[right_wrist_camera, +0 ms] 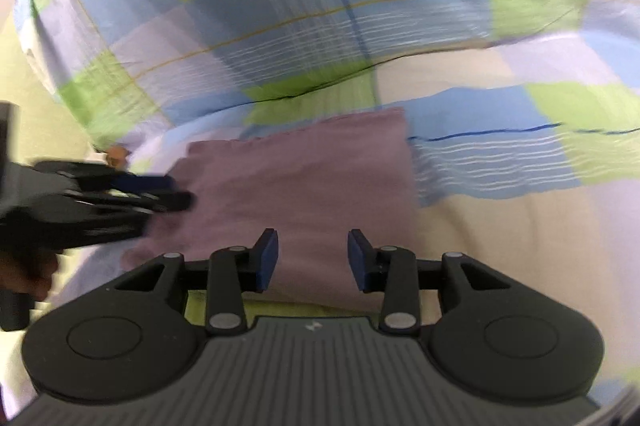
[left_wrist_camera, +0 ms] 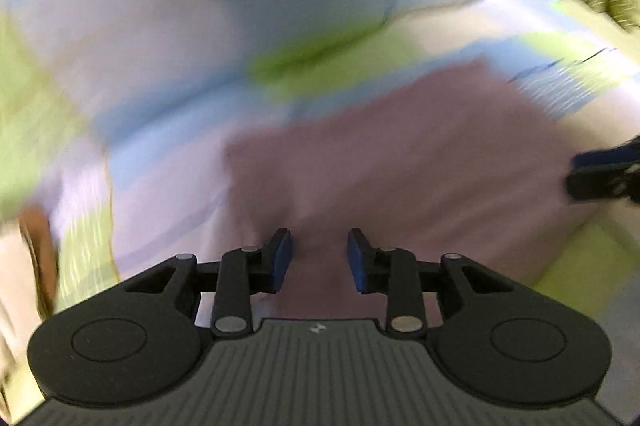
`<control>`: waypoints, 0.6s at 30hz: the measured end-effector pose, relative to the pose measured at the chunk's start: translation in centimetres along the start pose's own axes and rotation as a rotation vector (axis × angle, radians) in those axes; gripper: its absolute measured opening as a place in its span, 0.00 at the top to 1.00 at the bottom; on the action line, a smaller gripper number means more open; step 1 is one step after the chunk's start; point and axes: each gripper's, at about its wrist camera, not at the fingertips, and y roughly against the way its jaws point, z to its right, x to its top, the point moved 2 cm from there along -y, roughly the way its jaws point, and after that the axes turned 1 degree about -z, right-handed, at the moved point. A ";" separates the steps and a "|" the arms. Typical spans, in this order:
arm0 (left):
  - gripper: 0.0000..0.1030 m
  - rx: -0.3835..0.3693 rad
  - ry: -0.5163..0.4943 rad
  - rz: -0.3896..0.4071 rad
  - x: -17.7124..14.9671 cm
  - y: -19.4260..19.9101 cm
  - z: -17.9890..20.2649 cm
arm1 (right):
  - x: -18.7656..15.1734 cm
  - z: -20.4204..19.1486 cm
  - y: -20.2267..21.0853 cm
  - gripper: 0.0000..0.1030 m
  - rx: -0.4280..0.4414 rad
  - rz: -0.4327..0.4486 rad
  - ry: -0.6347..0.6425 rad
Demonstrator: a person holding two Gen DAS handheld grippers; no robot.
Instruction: Fold clothes
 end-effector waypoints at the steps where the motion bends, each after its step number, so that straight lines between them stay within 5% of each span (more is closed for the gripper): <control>1: 0.59 0.003 0.021 0.004 -0.5 0.4 -0.7 | -0.3 0.4 -0.7 0.67 -0.024 -0.019 0.006; 5: 0.63 0.071 0.146 -0.011 -0.8 3.8 -2.0 | -0.1 1.7 0.4 0.66 -0.151 -0.006 0.001; 9: 0.55 0.014 0.156 -0.010 -0.5 5.9 1.5 | 0.6 0.4 2.8 0.65 -0.130 0.036 0.017; 13: 0.52 0.085 0.170 -0.178 -1.1 2.6 4.6 | -0.3 -0.6 1.1 0.65 -0.089 -0.044 0.080; 15: 0.50 0.121 0.252 -0.199 -0.3 3.1 4.6 | -0.8 0.3 0.0 0.65 -0.150 -0.096 0.070; 18: 0.39 0.157 0.336 -0.219 0.9 4.4 4.8 | -0.1 1.4 1.6 0.60 -0.172 -0.057 0.018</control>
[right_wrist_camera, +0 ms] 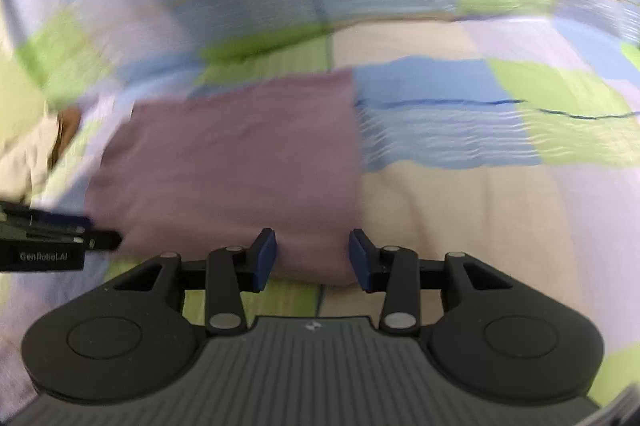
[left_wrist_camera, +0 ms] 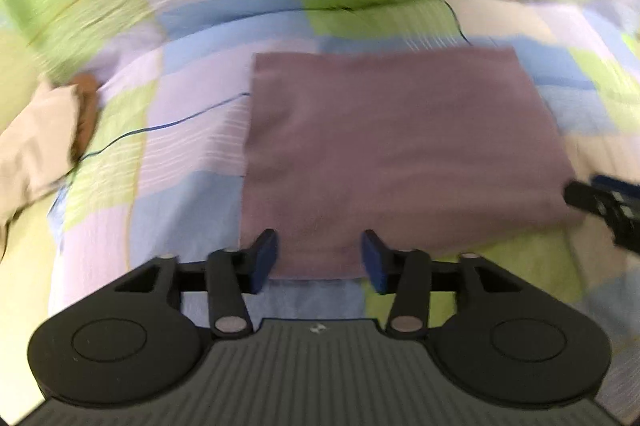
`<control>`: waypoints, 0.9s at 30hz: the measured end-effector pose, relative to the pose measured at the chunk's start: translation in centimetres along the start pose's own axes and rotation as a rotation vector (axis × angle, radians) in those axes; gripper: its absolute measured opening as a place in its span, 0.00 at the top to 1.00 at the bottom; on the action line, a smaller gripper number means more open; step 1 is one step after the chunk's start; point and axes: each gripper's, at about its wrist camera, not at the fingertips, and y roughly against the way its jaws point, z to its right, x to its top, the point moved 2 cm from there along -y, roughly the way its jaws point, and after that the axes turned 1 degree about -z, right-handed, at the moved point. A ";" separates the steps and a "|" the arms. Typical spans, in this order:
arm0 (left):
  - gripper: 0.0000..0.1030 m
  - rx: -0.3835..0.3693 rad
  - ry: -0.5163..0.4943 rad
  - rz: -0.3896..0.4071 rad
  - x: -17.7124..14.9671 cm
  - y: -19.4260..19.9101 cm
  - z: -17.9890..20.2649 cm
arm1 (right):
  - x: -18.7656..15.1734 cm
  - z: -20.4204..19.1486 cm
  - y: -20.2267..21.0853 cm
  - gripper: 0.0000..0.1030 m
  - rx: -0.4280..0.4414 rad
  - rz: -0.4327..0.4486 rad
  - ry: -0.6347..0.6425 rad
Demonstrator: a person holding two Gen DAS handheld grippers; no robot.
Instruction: Fold clothes
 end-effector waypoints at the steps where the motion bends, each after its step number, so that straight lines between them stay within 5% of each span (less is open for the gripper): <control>1: 0.38 0.003 0.014 -0.003 0.2 0.6 0.0 | 0.2 0.1 1.0 0.57 0.000 0.014 0.000; 12: 0.34 -0.014 -0.064 -0.018 0.0 2.4 -1.0 | 0.0 -1.3 5.0 0.53 -0.009 0.058 0.046; 15: 0.34 0.003 -0.332 0.058 -2.1 2.9 -0.1 | -0.8 -2.0 5.0 0.51 -0.028 0.053 0.104; 18: 0.38 0.153 -0.764 0.175 -5.8 2.5 1.6 | -2.6 -4.2 4.6 0.47 -0.088 0.060 0.419; 21: 0.44 0.229 -1.040 0.231 -8.0 1.0 2.4 | -5.4 -5.9 3.9 0.56 -0.166 0.086 0.790; 22: 0.46 0.242 -1.116 0.239 -8.6 0.4 2.6 | -6.6 -6.4 3.4 0.57 -0.195 0.102 0.946; 27: 0.51 0.276 -1.343 0.274 -10.2 -1.6 2.7 | -8.1 -6.5 1.7 0.59 -0.208 0.111 1.181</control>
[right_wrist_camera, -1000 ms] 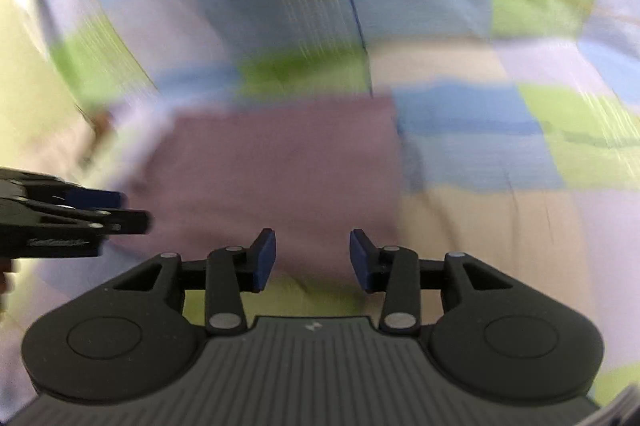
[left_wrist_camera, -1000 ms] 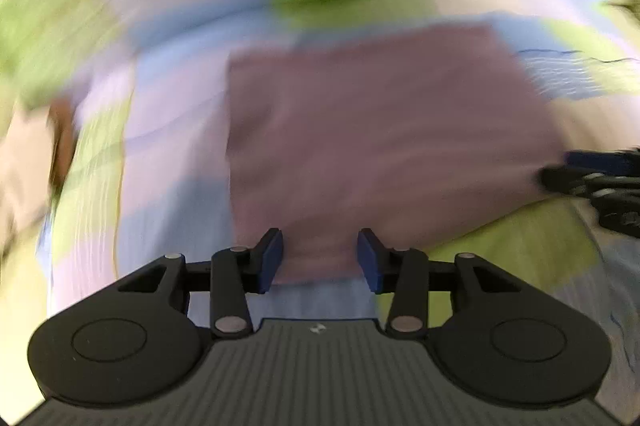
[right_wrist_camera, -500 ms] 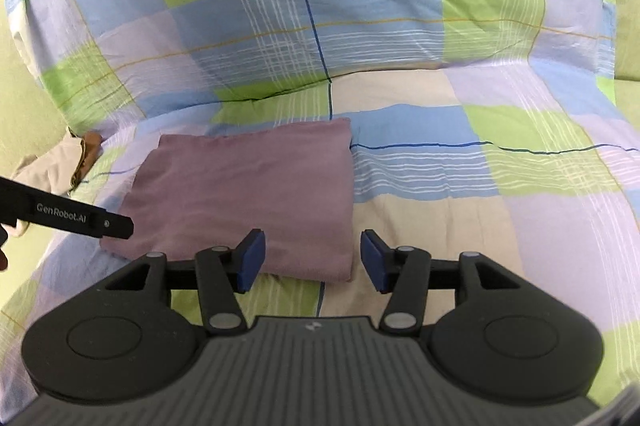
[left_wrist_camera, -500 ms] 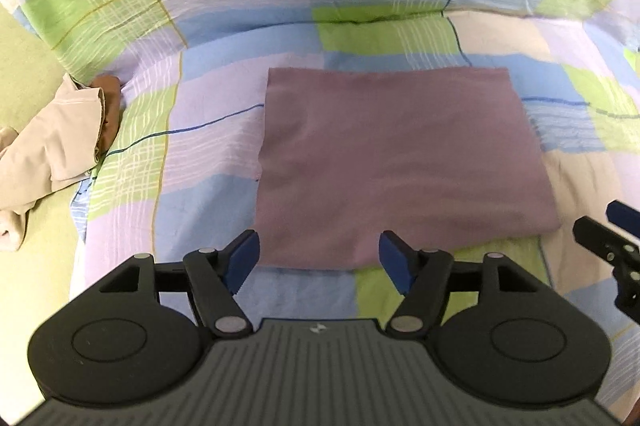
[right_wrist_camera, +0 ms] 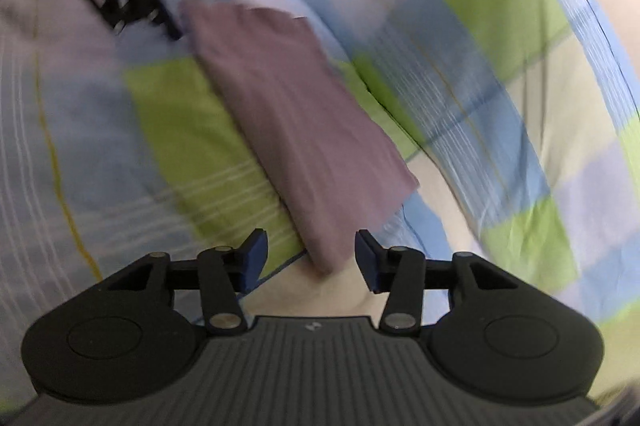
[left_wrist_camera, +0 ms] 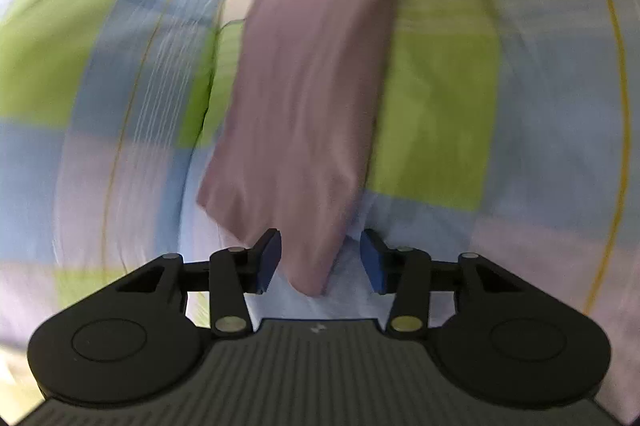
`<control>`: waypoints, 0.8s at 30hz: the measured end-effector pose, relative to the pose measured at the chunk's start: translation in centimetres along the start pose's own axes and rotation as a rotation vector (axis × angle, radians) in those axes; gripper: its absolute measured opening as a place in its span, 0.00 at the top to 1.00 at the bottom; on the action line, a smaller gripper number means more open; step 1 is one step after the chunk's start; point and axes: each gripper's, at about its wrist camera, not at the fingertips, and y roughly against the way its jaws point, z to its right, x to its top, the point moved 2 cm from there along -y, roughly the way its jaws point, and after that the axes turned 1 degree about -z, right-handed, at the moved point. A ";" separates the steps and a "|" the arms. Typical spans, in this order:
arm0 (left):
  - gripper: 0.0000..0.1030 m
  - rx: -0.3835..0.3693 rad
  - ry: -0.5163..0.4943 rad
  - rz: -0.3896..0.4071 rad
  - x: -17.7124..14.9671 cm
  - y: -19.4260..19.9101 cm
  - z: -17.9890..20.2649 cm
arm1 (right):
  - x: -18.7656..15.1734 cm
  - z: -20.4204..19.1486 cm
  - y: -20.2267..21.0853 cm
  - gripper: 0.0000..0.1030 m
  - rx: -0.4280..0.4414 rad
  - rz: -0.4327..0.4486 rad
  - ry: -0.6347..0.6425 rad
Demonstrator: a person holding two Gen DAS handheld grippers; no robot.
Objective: Fold clothes
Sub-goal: 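Grasp the folded square's edge with both tools and fold it in half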
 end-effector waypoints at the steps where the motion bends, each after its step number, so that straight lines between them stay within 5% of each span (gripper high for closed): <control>1: 0.51 0.003 -0.020 0.006 -0.1 -0.1 0.2 | -0.2 -0.1 -0.5 0.59 -0.007 -0.001 0.036; 6: 0.51 0.012 -0.135 0.057 -0.6 -1.3 1.0 | -0.3 -0.2 -1.9 0.61 -0.031 -0.005 0.108; 17: 0.52 0.055 -0.176 0.096 -0.4 -1.5 0.8 | 0.3 -0.9 -3.1 0.65 -0.028 0.024 0.193; 19: 0.69 0.057 -0.149 0.100 -0.1 -1.7 0.6 | 0.5 -0.9 -3.0 0.65 -0.033 0.030 0.190; 20: 0.95 0.051 -0.130 0.096 0.0 -1.8 0.5 | 0.5 -0.8 -3.0 0.67 -0.033 0.035 0.186; 22: 0.96 0.065 -0.125 0.101 -0.3 -1.6 0.9 | 0.5 -0.6 -3.0 0.87 -0.026 0.039 0.185; 24: 0.97 0.077 -0.110 0.109 -0.6 -1.4 1.0 | 0.5 -0.4 -3.1 0.93 -0.020 0.043 0.191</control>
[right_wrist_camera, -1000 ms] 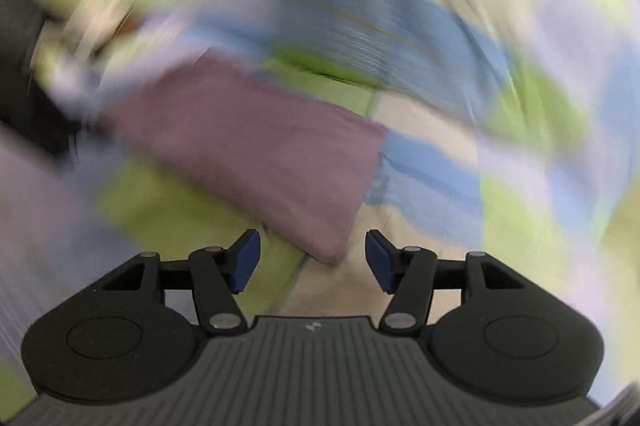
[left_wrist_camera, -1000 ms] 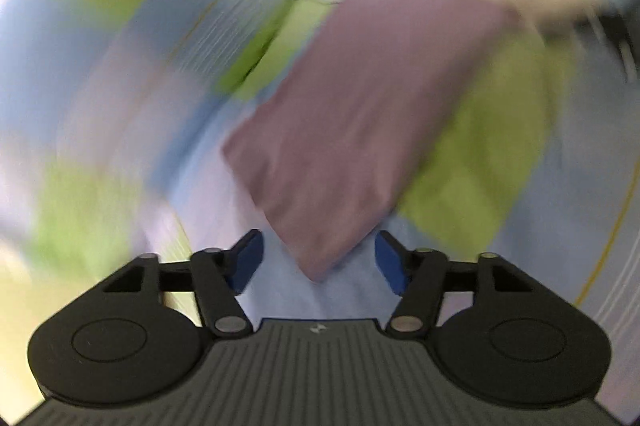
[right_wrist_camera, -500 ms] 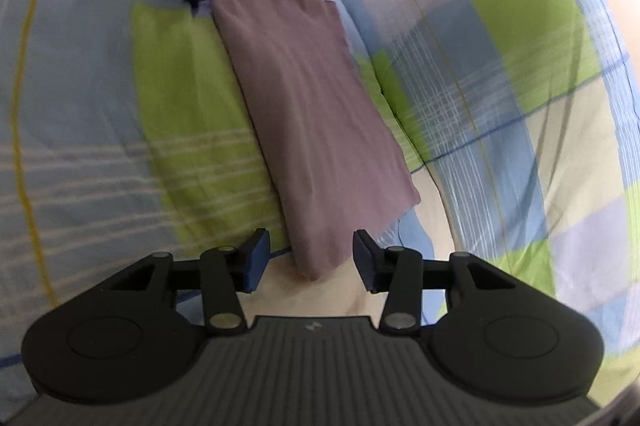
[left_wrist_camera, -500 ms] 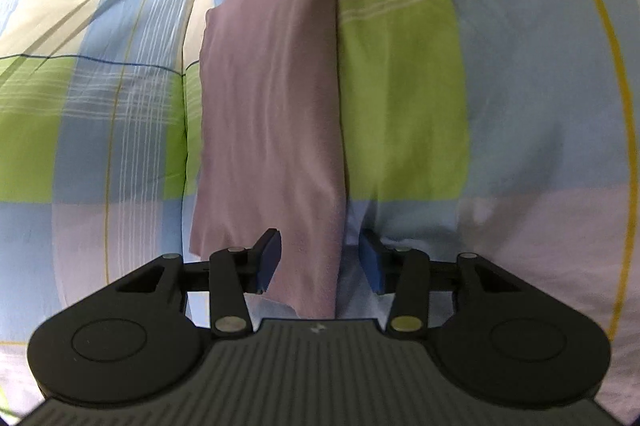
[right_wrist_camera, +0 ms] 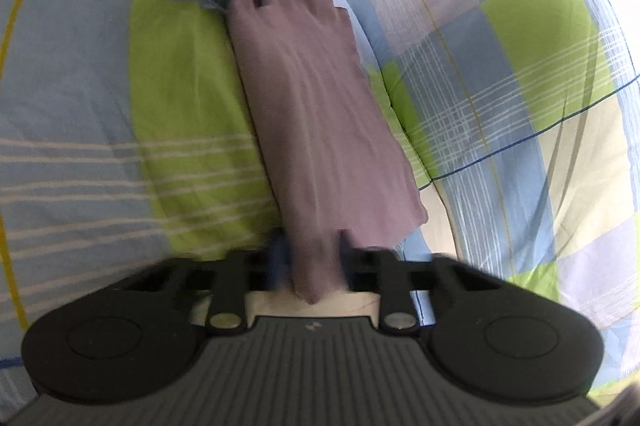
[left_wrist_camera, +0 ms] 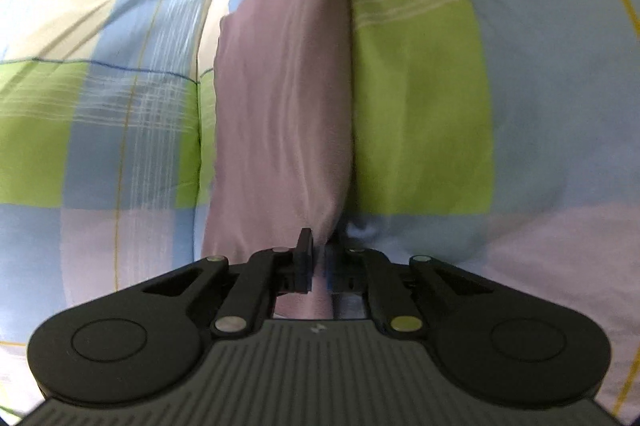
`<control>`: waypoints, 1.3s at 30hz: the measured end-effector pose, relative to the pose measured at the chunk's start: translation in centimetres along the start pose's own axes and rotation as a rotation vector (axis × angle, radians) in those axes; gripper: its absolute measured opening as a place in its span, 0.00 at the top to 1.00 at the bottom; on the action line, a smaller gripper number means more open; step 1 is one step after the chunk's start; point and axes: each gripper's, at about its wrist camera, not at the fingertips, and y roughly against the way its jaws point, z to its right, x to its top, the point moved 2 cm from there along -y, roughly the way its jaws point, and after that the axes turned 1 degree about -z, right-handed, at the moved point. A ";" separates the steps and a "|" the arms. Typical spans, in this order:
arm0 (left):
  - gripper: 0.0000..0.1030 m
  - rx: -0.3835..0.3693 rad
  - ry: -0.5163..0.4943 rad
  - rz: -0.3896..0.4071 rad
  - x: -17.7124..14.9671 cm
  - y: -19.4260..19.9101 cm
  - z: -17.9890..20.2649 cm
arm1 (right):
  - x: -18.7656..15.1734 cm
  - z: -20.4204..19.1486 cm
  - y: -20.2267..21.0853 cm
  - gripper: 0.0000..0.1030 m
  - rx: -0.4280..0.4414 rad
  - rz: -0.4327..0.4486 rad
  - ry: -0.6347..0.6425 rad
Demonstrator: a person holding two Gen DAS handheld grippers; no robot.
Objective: Fold clothes
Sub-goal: 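Grasp the folded square's edge with both tools and fold it in half, then open both tools to release the folded top and lift them away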
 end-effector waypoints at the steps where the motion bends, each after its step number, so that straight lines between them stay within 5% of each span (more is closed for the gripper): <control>1: 0.97 0.005 0.011 0.002 -0.1 0.1 0.0 | -0.1 0.2 0.0 0.94 0.003 0.006 -0.003; 10: 0.98 0.025 0.123 -0.065 2.2 1.3 -1.5 | -2.5 2.5 2.1 0.96 0.022 0.097 0.085; 20: 0.98 0.054 0.203 -0.172 9.6 6.5 2.4 | -9.8 3.6 5.9 0.96 0.110 0.189 0.159; 27: 0.98 -0.012 0.198 -0.149 12.3 11.2 5.1 | -13.0 2.4 12.1 0.96 0.204 0.239 0.194; 35: 0.88 -0.118 0.217 -0.186 12.6 14.5 7.9 | -15.3 -1.7 15.7 0.95 0.314 0.141 0.183; 39: 0.80 -0.182 0.467 -0.322 10.5 16.4 5.7 | -15.6 -0.7 17.5 0.93 0.359 0.020 0.015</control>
